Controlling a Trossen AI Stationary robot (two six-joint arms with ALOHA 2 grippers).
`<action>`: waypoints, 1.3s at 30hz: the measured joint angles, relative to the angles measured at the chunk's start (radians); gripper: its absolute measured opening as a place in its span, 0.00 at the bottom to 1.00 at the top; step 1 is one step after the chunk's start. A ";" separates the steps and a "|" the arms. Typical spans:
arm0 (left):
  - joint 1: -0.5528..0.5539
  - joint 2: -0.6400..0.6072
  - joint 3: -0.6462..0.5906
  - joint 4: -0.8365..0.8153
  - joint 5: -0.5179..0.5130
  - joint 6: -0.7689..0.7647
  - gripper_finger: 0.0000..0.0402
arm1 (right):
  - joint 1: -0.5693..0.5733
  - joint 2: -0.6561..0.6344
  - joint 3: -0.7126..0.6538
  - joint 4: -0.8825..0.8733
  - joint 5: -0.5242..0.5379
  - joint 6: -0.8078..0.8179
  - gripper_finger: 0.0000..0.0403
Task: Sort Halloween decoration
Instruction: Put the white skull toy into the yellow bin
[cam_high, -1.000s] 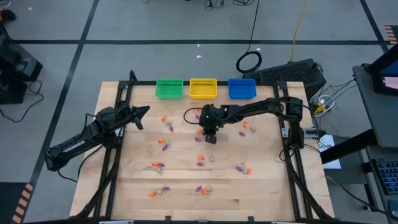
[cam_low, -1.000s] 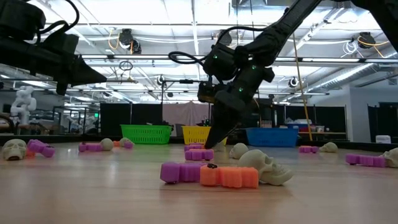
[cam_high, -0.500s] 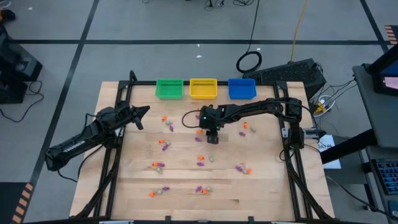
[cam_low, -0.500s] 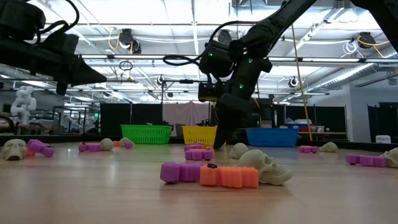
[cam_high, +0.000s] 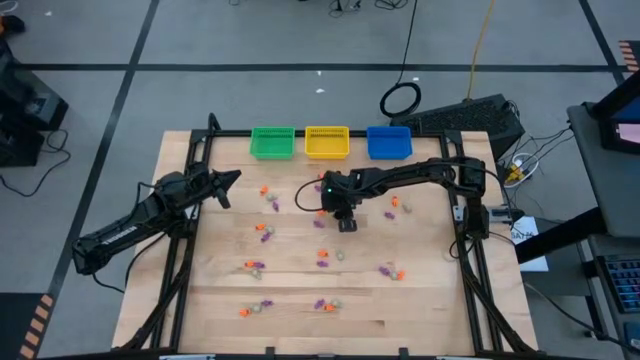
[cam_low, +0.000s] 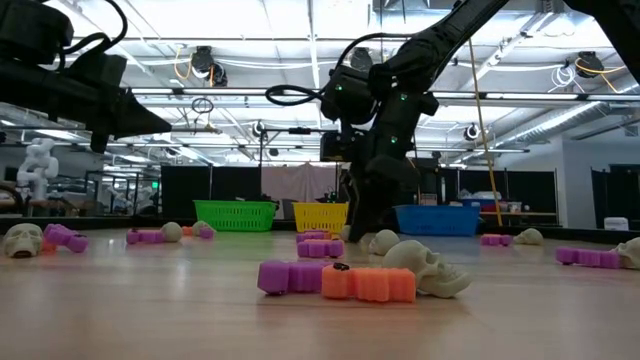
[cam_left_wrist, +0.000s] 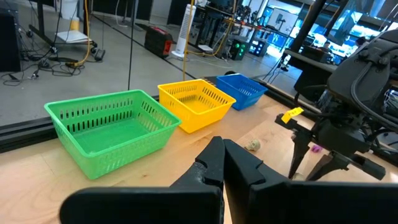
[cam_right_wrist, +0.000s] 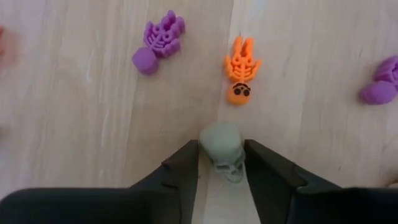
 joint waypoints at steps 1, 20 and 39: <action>0.000 0.000 0.000 0.000 0.000 0.000 0.01 | 0.000 0.000 0.000 0.000 0.000 0.001 0.26; 0.000 0.000 0.000 0.000 0.000 0.000 0.01 | 0.040 -0.013 0.002 -0.062 -0.004 0.214 0.11; 0.000 0.003 0.000 0.000 0.000 0.000 0.01 | 0.010 -0.223 0.112 -0.092 0.203 0.443 0.11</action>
